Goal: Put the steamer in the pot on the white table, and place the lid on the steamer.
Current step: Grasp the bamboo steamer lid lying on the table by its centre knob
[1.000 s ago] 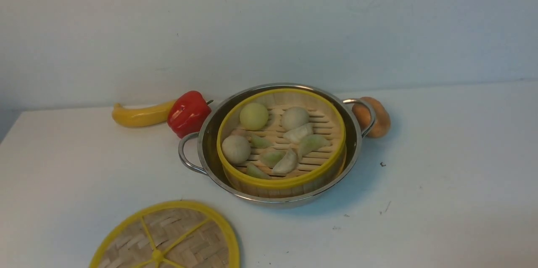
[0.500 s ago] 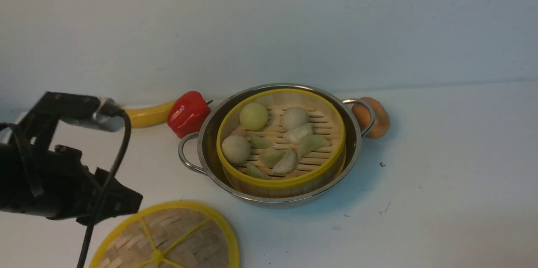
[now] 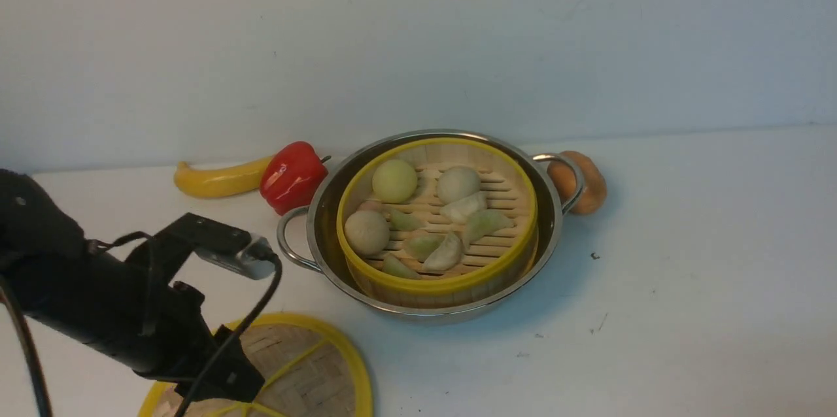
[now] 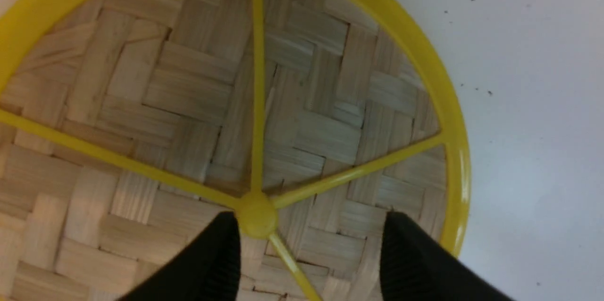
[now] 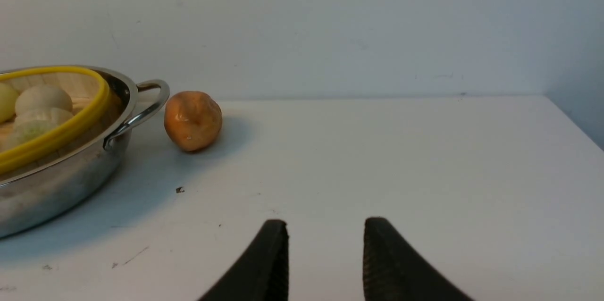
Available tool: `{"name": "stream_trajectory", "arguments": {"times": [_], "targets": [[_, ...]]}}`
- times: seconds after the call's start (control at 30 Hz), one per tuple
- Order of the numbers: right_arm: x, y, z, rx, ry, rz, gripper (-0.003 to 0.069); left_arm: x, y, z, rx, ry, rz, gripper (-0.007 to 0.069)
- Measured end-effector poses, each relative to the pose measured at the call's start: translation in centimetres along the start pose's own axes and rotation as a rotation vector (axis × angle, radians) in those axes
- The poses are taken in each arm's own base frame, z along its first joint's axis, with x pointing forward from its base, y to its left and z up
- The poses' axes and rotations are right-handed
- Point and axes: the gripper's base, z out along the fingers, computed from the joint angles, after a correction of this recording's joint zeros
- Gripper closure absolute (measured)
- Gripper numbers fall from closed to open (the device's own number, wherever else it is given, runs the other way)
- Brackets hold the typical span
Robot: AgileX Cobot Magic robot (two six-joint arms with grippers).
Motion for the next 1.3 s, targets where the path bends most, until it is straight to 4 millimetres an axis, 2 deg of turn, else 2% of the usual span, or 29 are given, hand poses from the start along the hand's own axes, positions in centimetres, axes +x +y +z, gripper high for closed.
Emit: {"name": "stream_trajectory", "arguments": {"times": [0.23,0.57,0.73,1.03,1.3], "targets": [[0.0,0.0,0.0,0.0,0.0,0.0,0.0416,-0.7,-0.3,1.6,-0.107,0.036,-0.018,0.0223],[0.0,0.0,0.0,0.0,0.0,0.0,0.0416,-0.4,0.1,1.8,-0.154,0.07,-0.144,0.0335],[0.0,0.0,0.0,0.0,0.0,0.0,0.0416,-0.3,-0.1,1.9,-0.131,0.077,-0.16,0.0354],[0.0,0.0,0.0,0.0,0.0,0.0,0.0416,-0.8,-2.1,2.7,-0.144,0.118,-0.031,0.0354],[0.0,0.0,0.0,0.0,0.0,0.0,0.0416,-1.0,-1.9,2.8,-0.21,0.111,-0.001,0.0356]]}}
